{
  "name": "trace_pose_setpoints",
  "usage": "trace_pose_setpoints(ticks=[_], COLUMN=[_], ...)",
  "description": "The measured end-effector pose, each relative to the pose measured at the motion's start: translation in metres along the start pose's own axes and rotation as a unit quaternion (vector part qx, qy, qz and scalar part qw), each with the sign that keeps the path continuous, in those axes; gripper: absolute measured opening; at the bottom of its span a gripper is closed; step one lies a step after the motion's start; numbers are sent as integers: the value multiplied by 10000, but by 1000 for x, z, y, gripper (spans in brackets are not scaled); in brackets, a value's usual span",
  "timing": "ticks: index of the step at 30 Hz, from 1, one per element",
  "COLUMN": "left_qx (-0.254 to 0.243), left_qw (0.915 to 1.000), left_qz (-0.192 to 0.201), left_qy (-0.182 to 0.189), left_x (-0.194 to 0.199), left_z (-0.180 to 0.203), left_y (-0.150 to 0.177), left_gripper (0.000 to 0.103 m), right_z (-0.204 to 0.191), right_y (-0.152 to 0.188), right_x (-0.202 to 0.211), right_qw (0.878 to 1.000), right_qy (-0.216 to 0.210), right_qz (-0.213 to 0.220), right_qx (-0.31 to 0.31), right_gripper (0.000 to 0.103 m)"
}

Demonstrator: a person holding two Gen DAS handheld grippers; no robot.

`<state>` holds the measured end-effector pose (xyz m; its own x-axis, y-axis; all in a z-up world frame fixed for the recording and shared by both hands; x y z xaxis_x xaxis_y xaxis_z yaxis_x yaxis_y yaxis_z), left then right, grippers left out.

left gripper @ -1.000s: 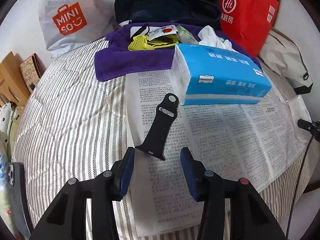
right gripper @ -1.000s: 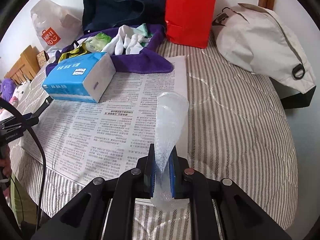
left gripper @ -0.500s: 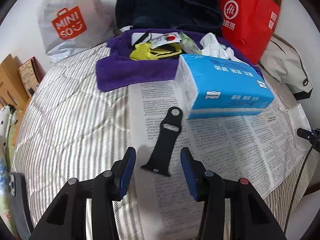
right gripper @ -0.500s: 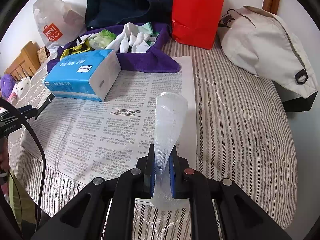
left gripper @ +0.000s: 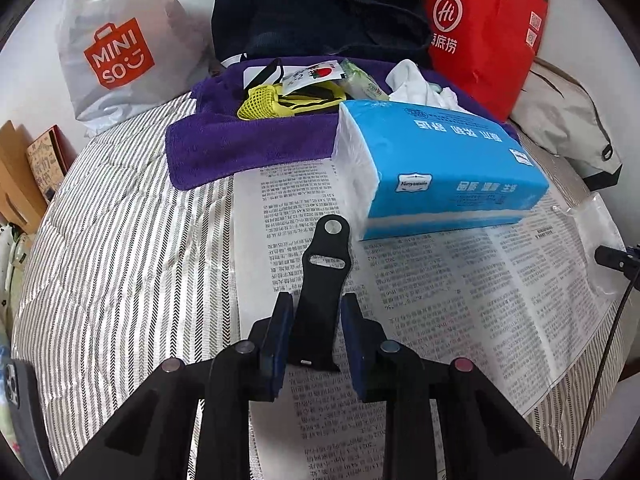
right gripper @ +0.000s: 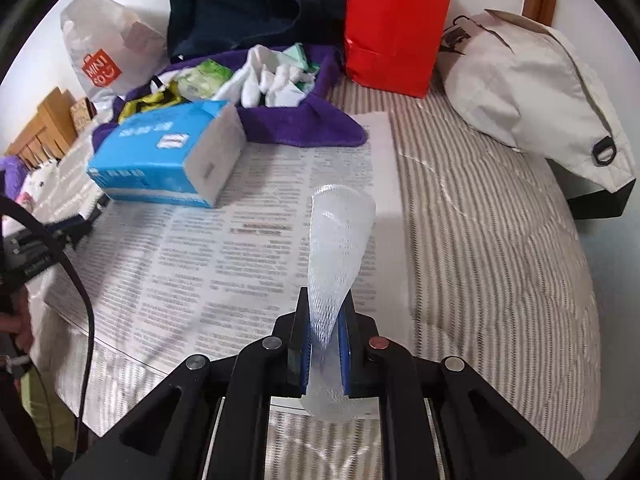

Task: Organize soft objects
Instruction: 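Grasp the black watch strap with the left tool while right tool lifts mesh bag, then carry watch strap and mesh bag over the purple towel with both tools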

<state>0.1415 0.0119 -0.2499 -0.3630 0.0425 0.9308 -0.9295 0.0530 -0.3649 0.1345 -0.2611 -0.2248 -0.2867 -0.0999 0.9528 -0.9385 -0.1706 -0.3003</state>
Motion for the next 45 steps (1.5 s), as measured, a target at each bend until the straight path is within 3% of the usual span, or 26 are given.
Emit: trace_pose_setpoints(ticks=[4, 5, 7, 17, 21, 25, 34, 45], left_qx=[-58, -80, -85, 0, -16, 44, 232, 292], left_qw=[10000, 10000, 10000, 10000, 10000, 10000, 9991, 9985], left_qz=[-31, -20, -36, -27, -41, -32, 186, 407], left_qy=[7, -44, 3, -25, -36, 68, 289, 218], left_x=[-3, -3, -2, -3, -3, 0, 31, 59], left_z=[7, 8, 11, 13, 12, 10, 5, -2], left_y=[-3, -4, -4, -4, -5, -5, -4, -18], left_gripper=[33, 32, 20, 24, 20, 20, 20, 20], right_z=[-8, -9, -12, -21, -21, -20, -23, -28], right_y=[-4, -5, -6, -8, -12, -15, -21, -29], right_x=[-1, -2, -3, -5, -16, -29, 0, 21], right_qw=[9999, 9999, 9998, 9993, 9992, 9989, 9977, 9956], right_qy=[-87, -115, -171, -353, -373, -451, -625, -827], right_qz=[9, 6, 0, 20, 8, -19, 228, 419], right_qx=[70, 77, 79, 132, 103, 101, 140, 165], right_gripper=[12, 12, 12, 12, 11, 6, 4, 4])
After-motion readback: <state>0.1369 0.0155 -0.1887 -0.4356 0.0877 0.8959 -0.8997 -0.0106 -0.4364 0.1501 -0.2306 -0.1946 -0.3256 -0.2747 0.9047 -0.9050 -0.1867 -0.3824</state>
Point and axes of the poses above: each gripper's, at about its wrist camera, not at the fingertips, and x roughly against the way its jaws point, z to its right, y to its underside, the point moved 10 cm from there along -x, roughly the way its jaws point, and after that the axes turned 12 degrees about -z, right-handed, at the moved point
